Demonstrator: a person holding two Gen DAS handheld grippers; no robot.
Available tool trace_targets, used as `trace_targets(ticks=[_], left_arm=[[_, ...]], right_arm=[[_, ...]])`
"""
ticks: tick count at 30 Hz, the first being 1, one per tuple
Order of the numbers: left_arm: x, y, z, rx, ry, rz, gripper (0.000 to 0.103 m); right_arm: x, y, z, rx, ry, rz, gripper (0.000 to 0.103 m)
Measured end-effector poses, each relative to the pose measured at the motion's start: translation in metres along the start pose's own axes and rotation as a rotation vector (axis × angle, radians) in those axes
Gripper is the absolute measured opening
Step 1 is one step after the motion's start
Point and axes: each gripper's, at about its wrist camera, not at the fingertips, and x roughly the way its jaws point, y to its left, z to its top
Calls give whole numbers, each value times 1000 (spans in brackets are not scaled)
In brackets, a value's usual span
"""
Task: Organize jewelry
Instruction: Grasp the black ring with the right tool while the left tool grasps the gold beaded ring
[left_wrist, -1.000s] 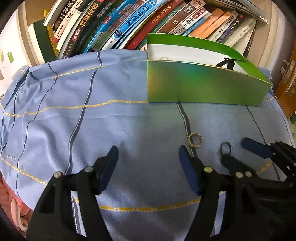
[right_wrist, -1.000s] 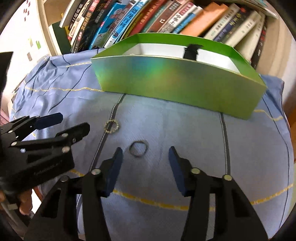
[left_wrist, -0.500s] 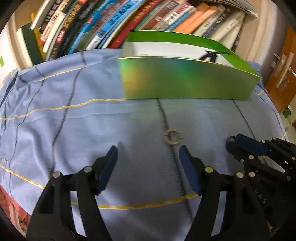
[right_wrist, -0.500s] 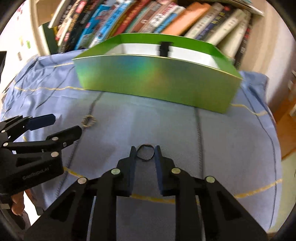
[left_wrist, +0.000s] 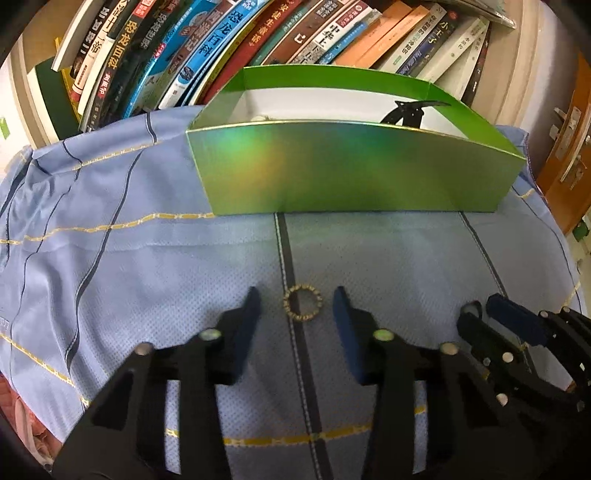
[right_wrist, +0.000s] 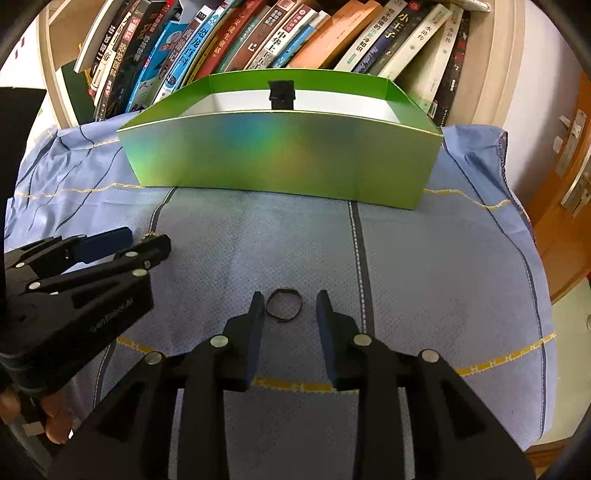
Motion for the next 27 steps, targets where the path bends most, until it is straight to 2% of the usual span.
trace_targets(ticks=[2,4,7,8,16,17,20,27], left_arm=[[0,0,0,2,-4,-2,25],[-1,1,-1,1,-7,-2,21],[-2,5,-1,-11,-7,-5,21],[-2,7,-2,-15,-7,-4,21],[-15,19,-17,6,14,-18,21],[-17,20,-20,11,15,-17,21],[-22,25,-25,7,25,-22,22],[-20,32,-23,-22,33,-36,33]], right_arm=[[1,1,0,-1,-3,-2,29],[1,2,0,-5,-6,0,29],[2,4,1,-16,-11,9,27],[2,5,1,-20,-11,17,21],[-2,14,-3,-47,-3,93,21],[-3,14,-4,-46,-1,106,23],[-9,9,-8,-34,-10,123,48],[-6,15,-7,-45,-7,58,48]])
